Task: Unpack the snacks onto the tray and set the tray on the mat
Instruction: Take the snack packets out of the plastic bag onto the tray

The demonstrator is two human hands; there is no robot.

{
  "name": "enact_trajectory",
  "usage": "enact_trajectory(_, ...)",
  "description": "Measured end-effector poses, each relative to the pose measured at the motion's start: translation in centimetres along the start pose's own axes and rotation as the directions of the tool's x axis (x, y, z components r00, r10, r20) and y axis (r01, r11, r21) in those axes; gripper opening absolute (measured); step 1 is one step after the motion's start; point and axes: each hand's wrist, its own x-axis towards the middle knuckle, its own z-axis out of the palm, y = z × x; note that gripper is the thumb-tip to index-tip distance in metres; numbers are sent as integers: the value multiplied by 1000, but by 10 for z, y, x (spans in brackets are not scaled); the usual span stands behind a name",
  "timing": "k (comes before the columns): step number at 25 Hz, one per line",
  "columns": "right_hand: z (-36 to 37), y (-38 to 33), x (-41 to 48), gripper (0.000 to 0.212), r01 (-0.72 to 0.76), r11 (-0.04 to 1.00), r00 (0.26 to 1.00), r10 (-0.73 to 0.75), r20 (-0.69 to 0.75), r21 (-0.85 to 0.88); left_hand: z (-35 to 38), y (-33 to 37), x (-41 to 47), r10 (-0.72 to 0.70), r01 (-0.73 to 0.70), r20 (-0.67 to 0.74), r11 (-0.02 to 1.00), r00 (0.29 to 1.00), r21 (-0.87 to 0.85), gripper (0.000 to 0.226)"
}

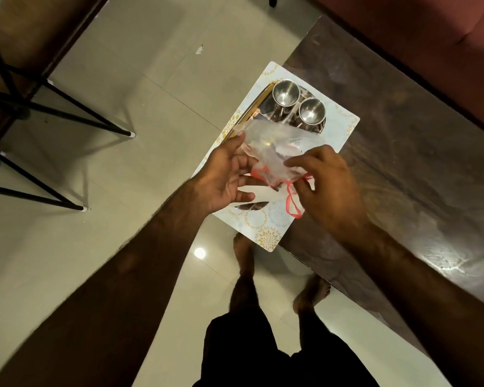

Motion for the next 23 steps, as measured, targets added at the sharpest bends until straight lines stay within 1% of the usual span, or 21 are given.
enact_trajectory(1,-4,0,5,31,-20,999,1000,21,-15,42,-3,1,-3,49,-48,16,998,999,-43,62)
enact_trajectory(3,-11,-3,14,27,-46,993,999,46,4,105,-4,1,-11,164,-148,80,974,983,-172,49)
enact_trajectory(4,-15,-6,17,27,-63,988,998,61,19,140,-1,2,-15,219,-194,122,962,968,-192,42)
enact_trajectory(5,-19,-8,19,27,-79,981,997,75,30,177,5,3,-19,267,-250,133,959,954,-131,41)
enact_trajectory(6,-22,-11,20,28,-91,973,996,86,32,213,13,4,-22,308,-311,115,950,944,7,46)
enact_trajectory(7,-25,-14,22,28,-96,964,995,93,24,246,21,5,-24,347,-360,102,919,932,159,55)
enact_trajectory(8,-28,-16,25,28,-99,958,995,101,4,268,27,6,-26,373,-384,93,883,923,269,64)
enact_trajectory(10,-36,-18,31,27,-113,952,990,133,-52,283,33,9,-28,402,-393,50,849,914,352,75)
enact_trajectory(12,-46,-17,39,27,-143,942,979,180,-96,304,32,12,-27,458,-420,-3,817,889,395,72)
enact_trajectory(15,-65,-13,45,25,-162,929,967,217,-136,332,24,16,-28,590,-460,-126,730,798,506,67)
enact_trajectory(16,-72,-11,45,25,-159,930,965,218,-148,330,20,17,-30,641,-476,-142,682,754,555,64)
enact_trajectory(17,-77,-10,46,26,-160,933,964,218,-152,324,16,17,-32,700,-497,-125,609,703,619,59)
enact_trajectory(18,-82,-10,46,30,-163,933,965,219,-148,320,12,16,-35,761,-512,-79,506,644,694,51)
enact_trajectory(20,-87,-10,45,37,-168,930,970,216,-116,327,10,13,-40,845,-517,56,272,532,812,31)
enact_trajectory(21,-88,-11,44,42,-168,927,973,210,-93,334,11,11,-42,863,-510,127,165,490,844,22)
enact_trajectory(22,-88,-13,42,47,-165,925,977,200,-71,343,12,9,-44,867,-500,194,72,459,863,15)
enact_trajectory(23,-88,-15,41,53,-155,924,981,186,-54,350,14,8,-45,861,-492,249,2,443,870,10)
